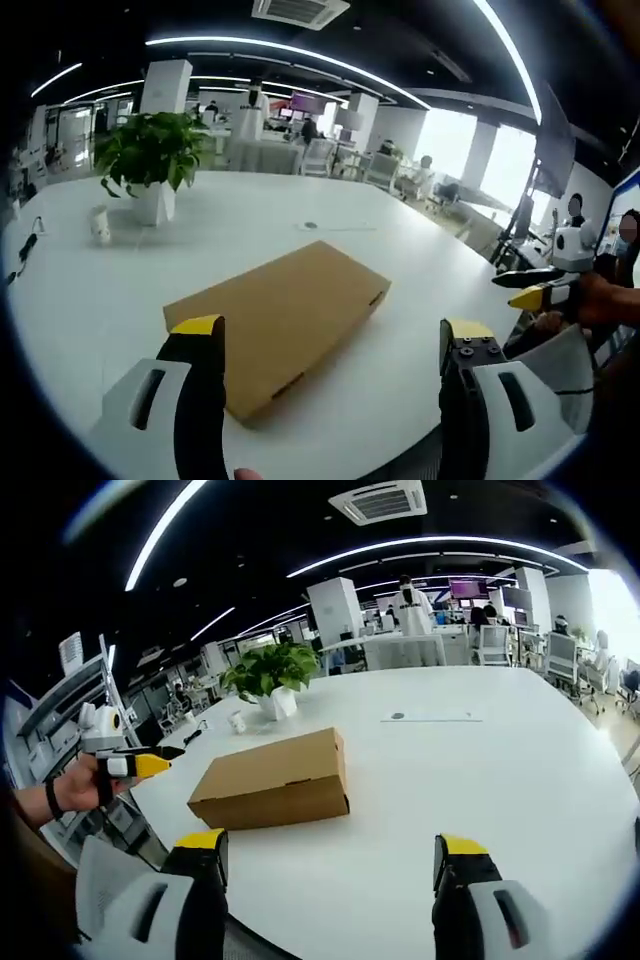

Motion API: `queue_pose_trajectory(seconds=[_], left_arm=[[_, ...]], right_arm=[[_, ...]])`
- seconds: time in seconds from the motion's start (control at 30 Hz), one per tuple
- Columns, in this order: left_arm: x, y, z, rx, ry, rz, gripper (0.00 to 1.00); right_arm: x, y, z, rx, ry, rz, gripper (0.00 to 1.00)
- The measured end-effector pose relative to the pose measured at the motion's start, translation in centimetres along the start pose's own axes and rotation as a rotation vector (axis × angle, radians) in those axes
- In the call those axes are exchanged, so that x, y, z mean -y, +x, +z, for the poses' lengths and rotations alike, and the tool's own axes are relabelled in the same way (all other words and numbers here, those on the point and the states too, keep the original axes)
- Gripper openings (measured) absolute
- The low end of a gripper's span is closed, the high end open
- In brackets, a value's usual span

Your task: Operate the shoe box by opening the lid, removing the specified soft item, and placing it in the target area until the item is outside and the box remains undamaged.

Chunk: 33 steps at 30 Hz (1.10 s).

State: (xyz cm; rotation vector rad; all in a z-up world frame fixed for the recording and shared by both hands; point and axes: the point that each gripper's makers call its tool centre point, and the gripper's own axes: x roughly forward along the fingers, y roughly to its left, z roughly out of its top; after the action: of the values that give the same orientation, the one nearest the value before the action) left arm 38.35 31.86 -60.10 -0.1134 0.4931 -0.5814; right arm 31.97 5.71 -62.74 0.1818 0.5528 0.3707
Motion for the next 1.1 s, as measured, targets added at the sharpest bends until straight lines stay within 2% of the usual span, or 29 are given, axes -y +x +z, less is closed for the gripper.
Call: queue_pose_trajectory(seconds=[1.1], left_arm=[[0.11, -0.12, -0.43, -0.009, -0.003, -0.006, 0.87]], right_arm=[[0.02, -0.08, -0.96, -0.015, 0.003, 0.001, 0.84]])
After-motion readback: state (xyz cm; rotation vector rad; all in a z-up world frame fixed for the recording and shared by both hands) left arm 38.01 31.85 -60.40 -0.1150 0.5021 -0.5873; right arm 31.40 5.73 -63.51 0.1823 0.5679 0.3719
